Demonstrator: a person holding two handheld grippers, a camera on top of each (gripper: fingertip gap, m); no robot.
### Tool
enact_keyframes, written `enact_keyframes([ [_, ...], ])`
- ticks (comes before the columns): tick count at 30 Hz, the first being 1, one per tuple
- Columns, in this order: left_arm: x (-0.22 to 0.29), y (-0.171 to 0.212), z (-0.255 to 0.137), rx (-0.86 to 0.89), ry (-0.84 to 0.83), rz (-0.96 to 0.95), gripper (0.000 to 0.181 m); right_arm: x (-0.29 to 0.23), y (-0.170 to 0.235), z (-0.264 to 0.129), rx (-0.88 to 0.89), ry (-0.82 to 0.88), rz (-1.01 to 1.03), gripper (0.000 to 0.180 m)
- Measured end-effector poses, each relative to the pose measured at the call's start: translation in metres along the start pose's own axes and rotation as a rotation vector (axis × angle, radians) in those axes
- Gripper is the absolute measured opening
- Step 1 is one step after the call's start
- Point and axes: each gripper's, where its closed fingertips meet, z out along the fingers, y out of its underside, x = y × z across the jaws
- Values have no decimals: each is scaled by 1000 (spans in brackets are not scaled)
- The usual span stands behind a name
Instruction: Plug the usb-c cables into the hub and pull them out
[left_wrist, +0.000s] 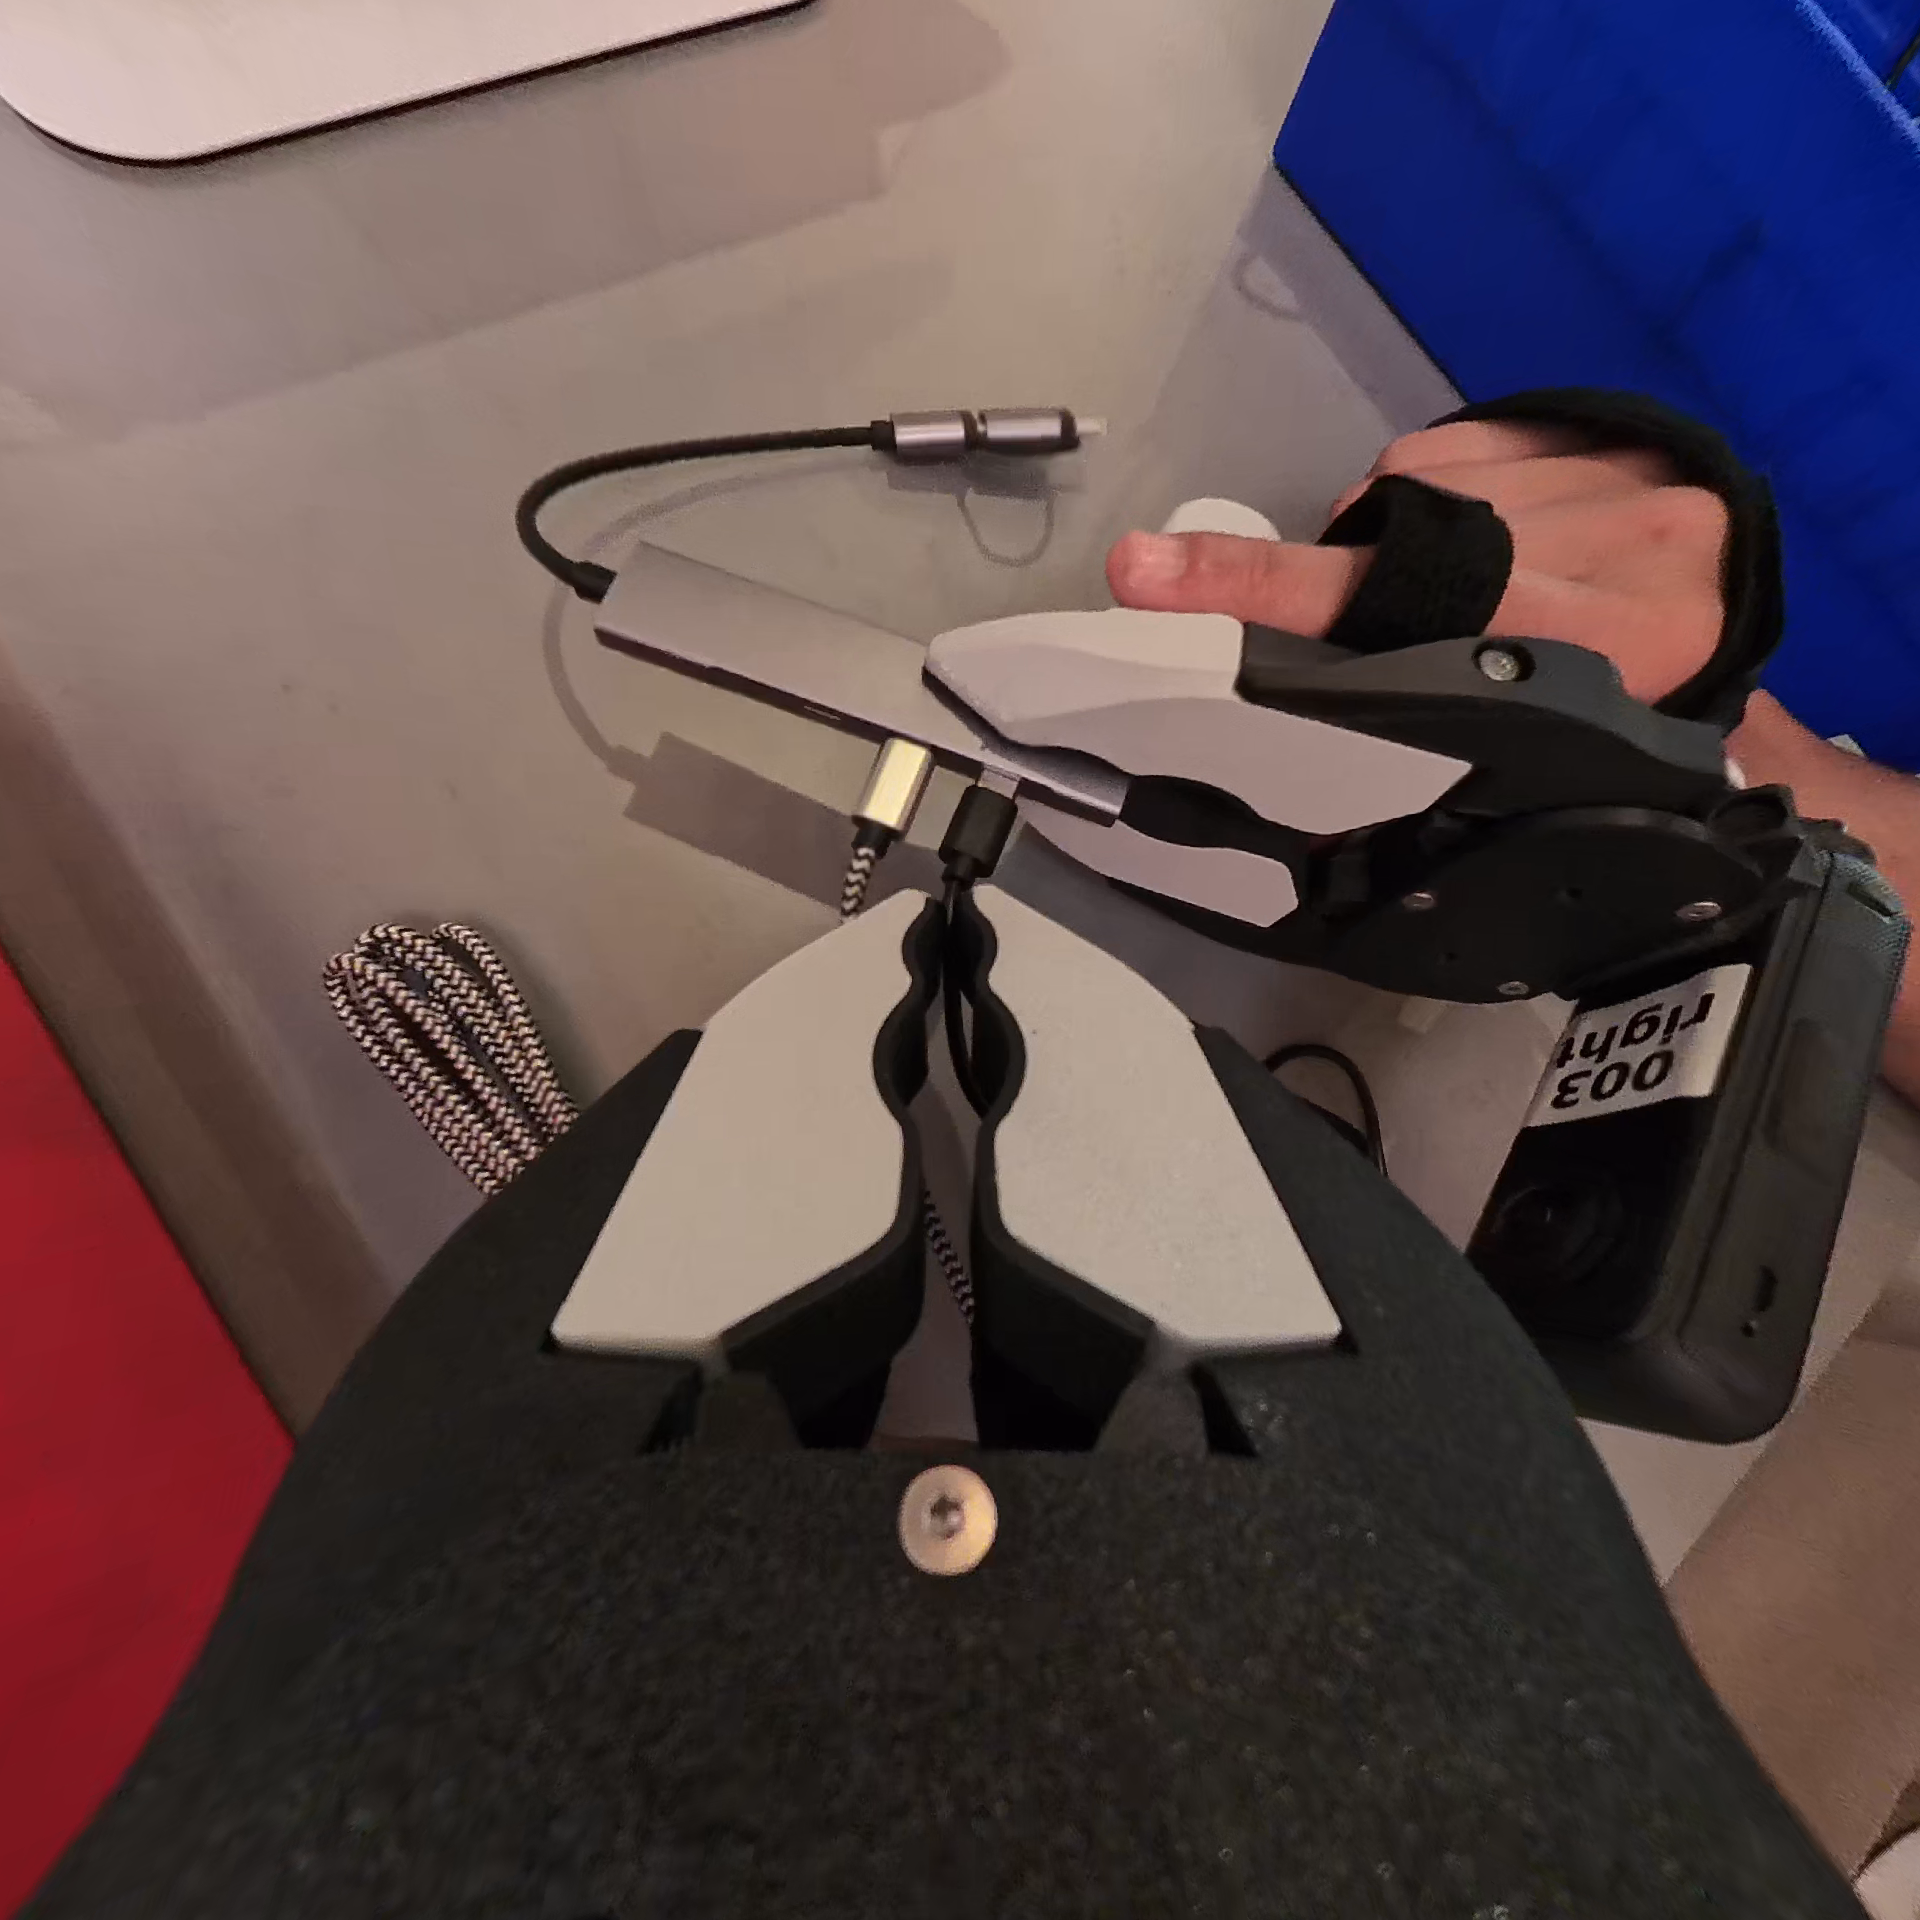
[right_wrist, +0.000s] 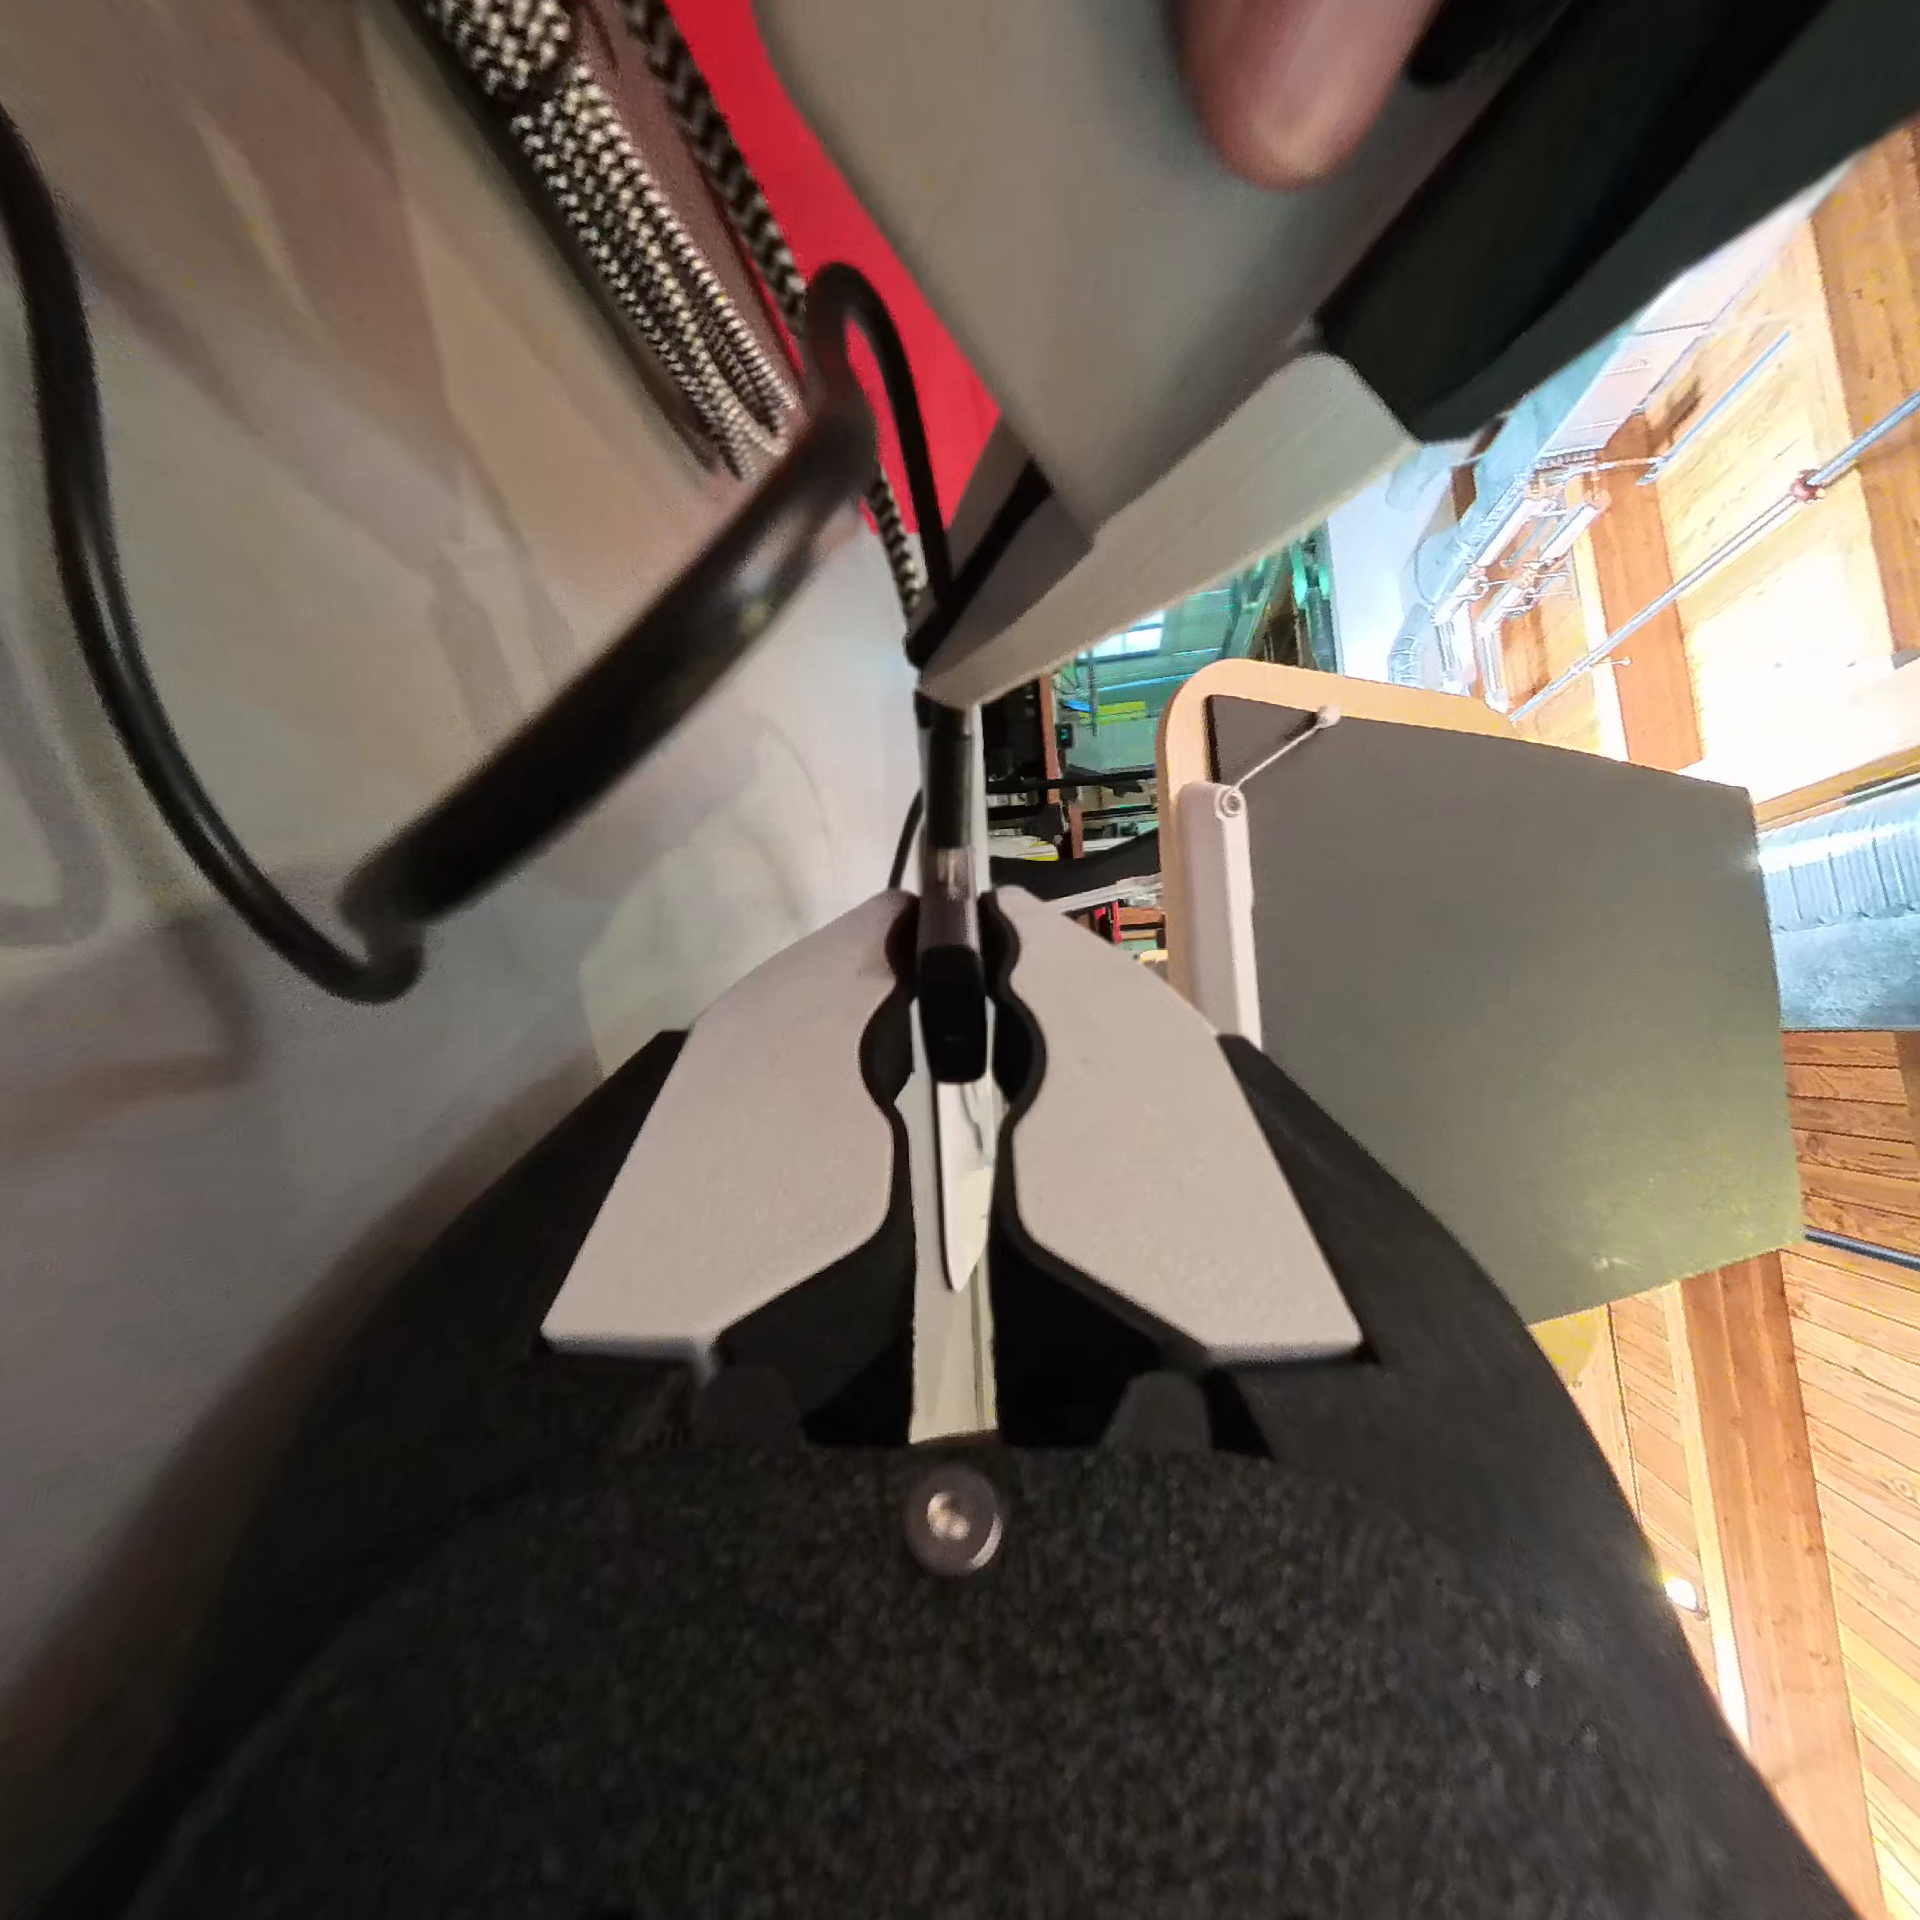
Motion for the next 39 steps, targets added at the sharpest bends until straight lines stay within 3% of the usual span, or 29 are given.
enact_keyframes([
  [17, 14, -6, 1, 74, 26, 202, 1, 7, 0, -8, 52, 45, 109, 8],
  [23, 13, -10, -6, 132, 53, 133, 2, 6, -1, -5, 69, 35, 133, 9],
  [25, 19, -6, -32, 200, 72, 100, 19, 6, 3, -5, 48, 35, 128, 9],
  [27, 21, 11, -64, 279, 62, 59, 25, 7, 6, -6, 39, 42, 138, 9],
  [30, 35, 69, -97, 349, 79, -17, 25, 10, 9, -5, 29, 47, 161, 9],
  [33, 43, 129, -106, 289, 47, -67, 19, 26, 16, -6, 15, 75, 271, 9],
  [36, 50, 140, -116, 284, 57, -20, 18, 62, 33, -3, -62, 52, 426, 9],
  [39, 45, 137, -120, 285, 13, 38, 18, 137, 40, -15, -75, 112, 580, 9],
])
